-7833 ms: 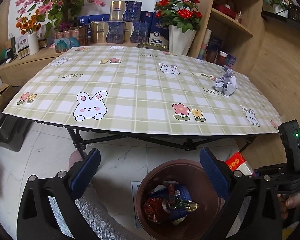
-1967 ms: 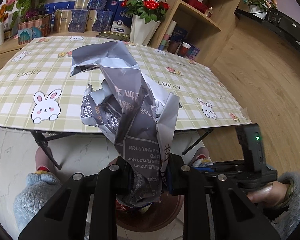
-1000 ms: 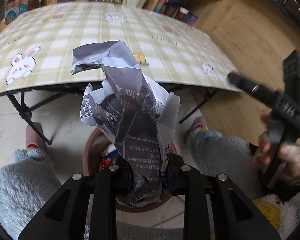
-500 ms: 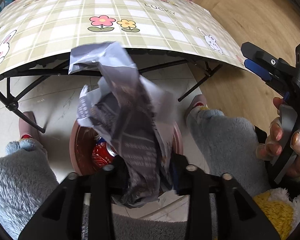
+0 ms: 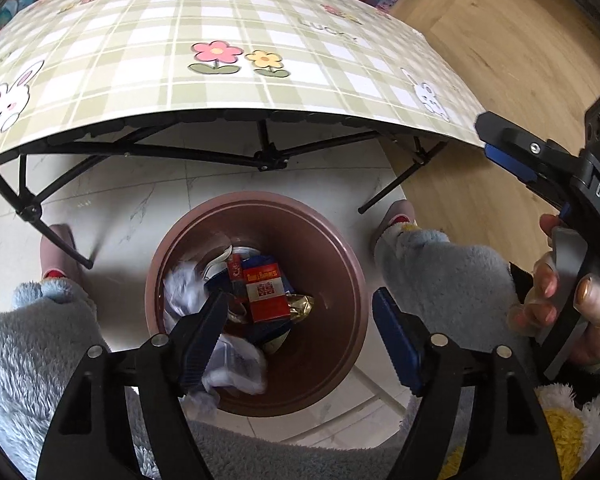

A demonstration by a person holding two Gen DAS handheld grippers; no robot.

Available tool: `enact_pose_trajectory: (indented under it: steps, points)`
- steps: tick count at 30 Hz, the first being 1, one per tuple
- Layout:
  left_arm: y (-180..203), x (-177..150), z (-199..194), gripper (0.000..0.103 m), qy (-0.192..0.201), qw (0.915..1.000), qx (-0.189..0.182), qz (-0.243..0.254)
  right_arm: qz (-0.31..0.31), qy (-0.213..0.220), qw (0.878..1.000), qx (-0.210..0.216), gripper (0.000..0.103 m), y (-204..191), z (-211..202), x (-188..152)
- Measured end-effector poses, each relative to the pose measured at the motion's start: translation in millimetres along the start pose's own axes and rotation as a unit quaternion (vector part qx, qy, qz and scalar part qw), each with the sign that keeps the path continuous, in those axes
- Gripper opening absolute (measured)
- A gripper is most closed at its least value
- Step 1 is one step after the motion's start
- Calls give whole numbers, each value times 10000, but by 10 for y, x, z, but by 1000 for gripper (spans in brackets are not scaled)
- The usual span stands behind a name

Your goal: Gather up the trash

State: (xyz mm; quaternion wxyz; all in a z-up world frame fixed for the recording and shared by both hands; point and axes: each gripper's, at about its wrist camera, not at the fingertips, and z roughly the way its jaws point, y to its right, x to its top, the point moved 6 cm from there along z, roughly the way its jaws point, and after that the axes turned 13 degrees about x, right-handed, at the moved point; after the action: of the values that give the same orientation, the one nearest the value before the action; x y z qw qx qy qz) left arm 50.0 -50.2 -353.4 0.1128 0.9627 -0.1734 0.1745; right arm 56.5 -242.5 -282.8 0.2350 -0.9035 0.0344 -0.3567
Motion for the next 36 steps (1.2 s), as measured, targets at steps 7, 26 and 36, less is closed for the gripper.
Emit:
enact_pose_trajectory:
  steps: [7,26,36]
  points:
    - [-21,1,-31,73,92,9999,20,-51,-4,12,10000,-9,97,-14,-17,-8]
    - [-345,626,-1159,91,1967,9720,1236,-348,-898,324,9952,-228,97,-322,-386,479]
    - [-299,1068,-2412,97,3510,9060,2344,-319,-1580,760,9843,-200,97,-795,-937,1108]
